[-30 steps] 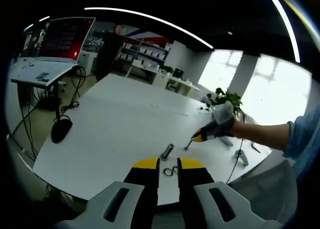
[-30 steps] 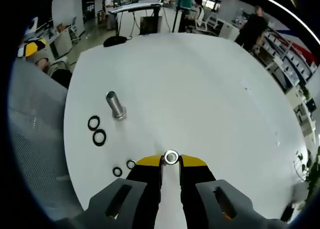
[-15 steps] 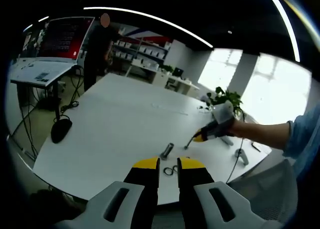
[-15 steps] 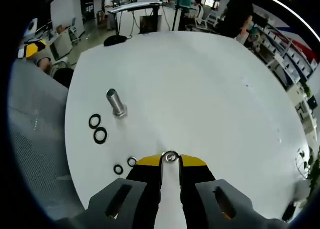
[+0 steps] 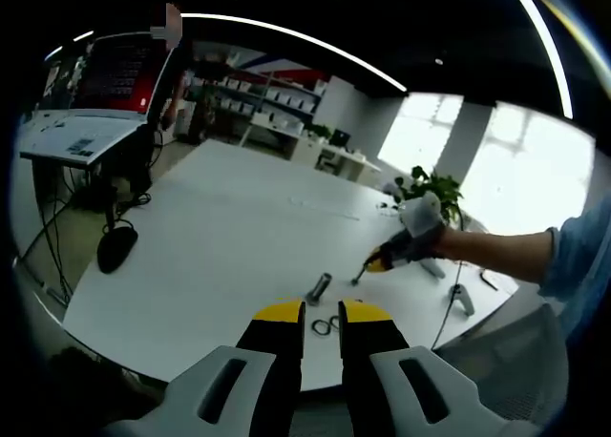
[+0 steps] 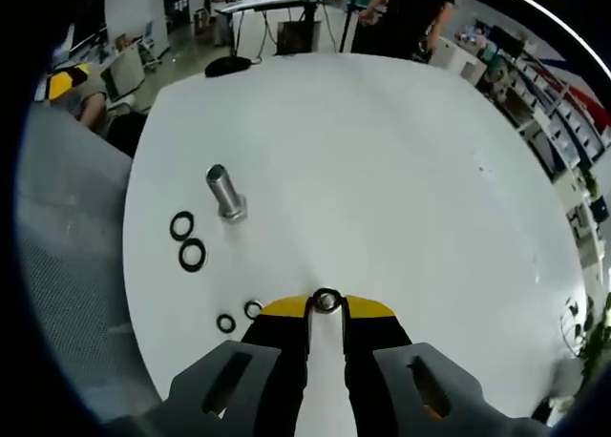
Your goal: Place the washer onto the threaded stud by aligning its center hole with the stud, sliding it down to the base, and recovering from edge contact or off-axis alignment until the washer reaches the visible bottom stop.
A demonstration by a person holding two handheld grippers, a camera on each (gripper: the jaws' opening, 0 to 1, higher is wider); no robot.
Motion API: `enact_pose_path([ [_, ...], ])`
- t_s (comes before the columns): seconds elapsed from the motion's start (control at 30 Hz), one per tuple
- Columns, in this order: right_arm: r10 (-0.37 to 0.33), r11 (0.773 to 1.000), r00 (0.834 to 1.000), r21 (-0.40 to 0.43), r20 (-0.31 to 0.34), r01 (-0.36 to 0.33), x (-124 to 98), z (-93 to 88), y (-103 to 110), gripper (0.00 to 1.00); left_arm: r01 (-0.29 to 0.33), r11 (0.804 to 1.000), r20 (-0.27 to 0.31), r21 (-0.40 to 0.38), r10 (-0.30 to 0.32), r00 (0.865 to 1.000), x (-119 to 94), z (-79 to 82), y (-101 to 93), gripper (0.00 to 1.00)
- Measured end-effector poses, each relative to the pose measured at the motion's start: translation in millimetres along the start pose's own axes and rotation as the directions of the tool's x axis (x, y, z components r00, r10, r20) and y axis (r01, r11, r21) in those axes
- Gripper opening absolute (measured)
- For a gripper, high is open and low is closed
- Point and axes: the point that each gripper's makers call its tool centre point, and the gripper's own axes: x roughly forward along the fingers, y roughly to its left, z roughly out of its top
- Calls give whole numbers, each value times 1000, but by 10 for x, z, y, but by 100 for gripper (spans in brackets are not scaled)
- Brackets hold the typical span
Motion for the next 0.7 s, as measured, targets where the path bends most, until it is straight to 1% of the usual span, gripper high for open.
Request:
enact_pose_path([
  [0.27, 14, 1000, 1000, 2, -20, -14, 80, -29, 38, 13, 1, 1000, -3, 1, -1, 1000, -1, -4, -4, 11],
  [0.7, 37, 999, 998, 15, -59, -36, 270, -155, 73, 13, 2, 1000, -4, 1, -2, 1000, 2, -8, 0, 11],
])
